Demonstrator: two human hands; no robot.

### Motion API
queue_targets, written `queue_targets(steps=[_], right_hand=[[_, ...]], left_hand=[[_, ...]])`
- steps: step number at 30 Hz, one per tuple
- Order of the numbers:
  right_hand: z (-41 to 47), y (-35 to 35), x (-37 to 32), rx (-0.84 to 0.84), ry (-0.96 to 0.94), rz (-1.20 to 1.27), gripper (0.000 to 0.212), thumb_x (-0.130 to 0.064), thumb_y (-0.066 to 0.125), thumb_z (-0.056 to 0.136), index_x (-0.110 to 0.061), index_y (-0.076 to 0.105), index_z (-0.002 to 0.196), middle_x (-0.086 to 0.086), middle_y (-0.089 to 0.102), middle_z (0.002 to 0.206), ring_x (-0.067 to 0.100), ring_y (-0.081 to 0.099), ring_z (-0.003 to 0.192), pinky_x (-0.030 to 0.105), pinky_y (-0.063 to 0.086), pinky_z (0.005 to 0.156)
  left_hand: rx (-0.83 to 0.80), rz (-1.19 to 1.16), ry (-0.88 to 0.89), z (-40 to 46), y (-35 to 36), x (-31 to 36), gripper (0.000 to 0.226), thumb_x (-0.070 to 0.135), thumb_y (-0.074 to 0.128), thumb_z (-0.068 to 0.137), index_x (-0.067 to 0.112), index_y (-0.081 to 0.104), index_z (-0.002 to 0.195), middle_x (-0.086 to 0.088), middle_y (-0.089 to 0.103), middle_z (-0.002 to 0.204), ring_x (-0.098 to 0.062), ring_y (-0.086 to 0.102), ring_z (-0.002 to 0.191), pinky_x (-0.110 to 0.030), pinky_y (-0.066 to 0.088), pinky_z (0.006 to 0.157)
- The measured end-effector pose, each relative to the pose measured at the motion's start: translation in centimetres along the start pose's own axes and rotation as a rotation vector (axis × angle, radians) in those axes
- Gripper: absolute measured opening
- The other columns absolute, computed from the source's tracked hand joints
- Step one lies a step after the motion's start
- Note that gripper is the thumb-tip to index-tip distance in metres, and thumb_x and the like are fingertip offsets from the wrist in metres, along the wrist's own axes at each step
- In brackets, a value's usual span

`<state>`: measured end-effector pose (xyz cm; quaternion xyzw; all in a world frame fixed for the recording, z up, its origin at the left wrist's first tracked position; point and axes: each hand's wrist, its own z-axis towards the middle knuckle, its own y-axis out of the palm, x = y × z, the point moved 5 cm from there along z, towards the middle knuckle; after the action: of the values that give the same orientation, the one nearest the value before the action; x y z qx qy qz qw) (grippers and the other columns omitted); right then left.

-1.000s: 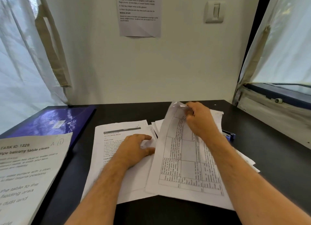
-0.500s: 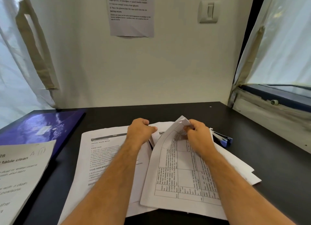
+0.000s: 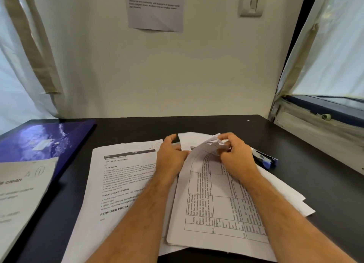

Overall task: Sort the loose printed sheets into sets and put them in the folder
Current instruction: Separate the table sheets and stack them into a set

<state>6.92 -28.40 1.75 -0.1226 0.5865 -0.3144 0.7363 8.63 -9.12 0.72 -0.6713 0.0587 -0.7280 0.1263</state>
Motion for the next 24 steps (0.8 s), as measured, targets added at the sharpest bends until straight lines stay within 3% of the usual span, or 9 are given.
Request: queue_targets(steps=[2, 4, 6, 8, 11, 13, 15, 18, 24], right_hand=[[-0.2, -0.2, -0.2, 0.007, -0.039, 0.034, 0.062, 0.005, 0.059, 0.088, -0.041, 0.046, 0.129, -0.01, 0.065, 0.09, 0.011, 0.065, 0.086, 0.018, 0.051, 0.068], [-0.1, -0.5, -0.3, -0.003, -0.074, 0.011, 0.075, 0.006, 0.06, 0.088, -0.045, 0.039, 0.139, -0.008, 0.064, 0.095, 0.011, 0.064, 0.088, 0.019, 0.05, 0.071], [-0.2, -0.7, -0.4, -0.026, -0.09, -0.011, 0.057, 0.001, 0.063, 0.09, -0.04, 0.054, 0.128, -0.014, 0.059, 0.102, 0.007, 0.061, 0.09, 0.012, 0.047, 0.064], [-0.1, -0.9, -0.3, -0.043, -0.072, -0.041, 0.027, -0.005, 0.066, 0.091, -0.031, 0.068, 0.101, -0.014, 0.064, 0.096, 0.006, 0.062, 0.083, 0.01, 0.046, 0.055], [0.0, -1.0, 0.0, -0.05, -0.051, -0.057, 0.022, -0.007, 0.067, 0.091, -0.029, 0.069, 0.087, -0.01, 0.069, 0.089, 0.01, 0.065, 0.08, 0.012, 0.046, 0.055], [0.1, -1.2, -0.1, -0.043, -0.065, -0.048, 0.023, -0.009, 0.07, 0.091, -0.03, 0.068, 0.083, -0.013, 0.069, 0.09, 0.007, 0.065, 0.08, 0.01, 0.046, 0.054], [0.0, -1.4, -0.1, -0.041, -0.074, -0.024, 0.023, -0.01, 0.073, 0.089, -0.031, 0.069, 0.081, -0.014, 0.069, 0.088, 0.007, 0.066, 0.081, 0.009, 0.047, 0.054], [-0.2, -1.4, -0.2, -0.04, -0.089, 0.012, 0.021, -0.012, 0.077, 0.085, -0.031, 0.072, 0.079, -0.015, 0.07, 0.088, 0.01, 0.068, 0.082, 0.011, 0.051, 0.058], [-0.4, -1.3, -0.3, -0.043, -0.123, 0.013, 0.024, -0.011, 0.078, 0.084, -0.033, 0.071, 0.08, -0.02, 0.067, 0.088, 0.007, 0.068, 0.083, 0.009, 0.051, 0.059]], left_hand=[[-0.084, 0.104, 0.134, 0.1, 0.7, 0.6, 0.03, 0.016, 0.069, 0.093, 0.022, 0.067, 0.122, 0.003, 0.073, 0.111, -0.018, 0.07, 0.1, -0.037, 0.061, 0.085], [-0.19, 0.139, 0.198, -0.4, 1.5, 1.0, 0.023, 0.007, 0.06, 0.096, 0.023, 0.076, 0.101, 0.006, 0.074, 0.096, -0.013, 0.069, 0.094, -0.033, 0.06, 0.085], [-0.256, 0.092, 0.179, -0.7, 1.7, 1.1, 0.034, 0.001, 0.055, 0.095, 0.025, 0.079, 0.09, 0.007, 0.074, 0.09, -0.013, 0.067, 0.095, -0.029, 0.057, 0.087], [-0.247, 0.057, 0.177, -0.7, 1.4, 1.2, 0.033, 0.009, 0.054, 0.096, 0.024, 0.081, 0.087, 0.006, 0.075, 0.085, -0.014, 0.066, 0.092, -0.028, 0.057, 0.081], [-0.026, 0.178, 0.165, -0.1, -0.1, 0.7, 0.025, 0.024, 0.052, 0.101, 0.023, 0.077, 0.101, 0.009, 0.071, 0.095, -0.014, 0.066, 0.083, -0.019, 0.054, 0.065], [0.135, 0.383, 0.126, 0.1, -1.1, 0.1, 0.023, 0.032, 0.057, 0.098, 0.026, 0.069, 0.117, 0.004, 0.069, 0.113, -0.016, 0.067, 0.087, -0.021, 0.057, 0.071], [0.14, 0.535, 0.057, 0.2, -1.0, -0.3, 0.04, 0.04, 0.063, 0.095, 0.027, 0.057, 0.132, -0.002, 0.063, 0.127, -0.021, 0.065, 0.103, -0.03, 0.056, 0.085], [0.112, 0.581, -0.031, 0.3, -0.4, -0.3, 0.069, 0.043, 0.071, 0.089, 0.026, 0.039, 0.147, -0.007, 0.055, 0.139, -0.028, 0.057, 0.121, -0.041, 0.051, 0.099], [0.112, 0.588, -0.065, 0.3, 0.0, -0.1, 0.095, 0.034, 0.08, 0.083, 0.021, 0.019, 0.156, -0.01, 0.056, 0.138, -0.03, 0.056, 0.123, -0.043, 0.05, 0.1]])
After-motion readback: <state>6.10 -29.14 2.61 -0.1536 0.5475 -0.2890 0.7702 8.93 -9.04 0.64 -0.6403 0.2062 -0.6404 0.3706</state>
